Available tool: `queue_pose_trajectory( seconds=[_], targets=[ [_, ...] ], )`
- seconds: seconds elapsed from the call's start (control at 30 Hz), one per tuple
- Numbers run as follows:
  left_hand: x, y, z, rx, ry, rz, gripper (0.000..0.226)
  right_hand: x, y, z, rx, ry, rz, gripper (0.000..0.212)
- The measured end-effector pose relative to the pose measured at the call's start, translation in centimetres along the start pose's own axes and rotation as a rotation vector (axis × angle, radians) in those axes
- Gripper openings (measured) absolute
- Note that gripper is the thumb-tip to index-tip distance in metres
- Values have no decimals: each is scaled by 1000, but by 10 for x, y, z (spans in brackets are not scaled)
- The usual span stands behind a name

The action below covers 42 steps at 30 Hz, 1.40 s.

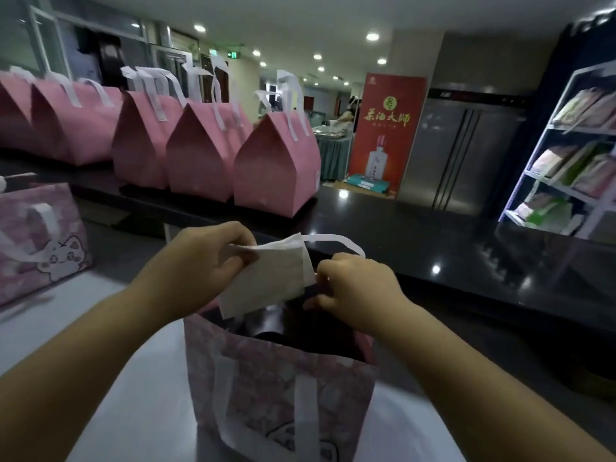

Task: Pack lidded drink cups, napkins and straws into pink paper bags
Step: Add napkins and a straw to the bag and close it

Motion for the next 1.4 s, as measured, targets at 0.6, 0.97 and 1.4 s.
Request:
queue_pose_trajectory(
  seconds=[0.6,0.97,1.4],
  targets=[
    [2,38,59,-258,36,209,11,-19,-17,1,405,242,-188,6],
    [-14,46,79,-243,26,242,30,-30,-10,13,75,340,-84,27],
    [-50,63,86,-344,-120,664,102,-110,23,-1,537,606,206,102]
  ],
)
Point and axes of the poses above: each hand's wrist, its own x-axis towards the middle knuckle, its own y-axis out of the palm, z = x × y, the point moved 9 cm from there along x, towards the middle knuckle, and after that the axes turned 2 degrees about -y, right-handed, at the moved point
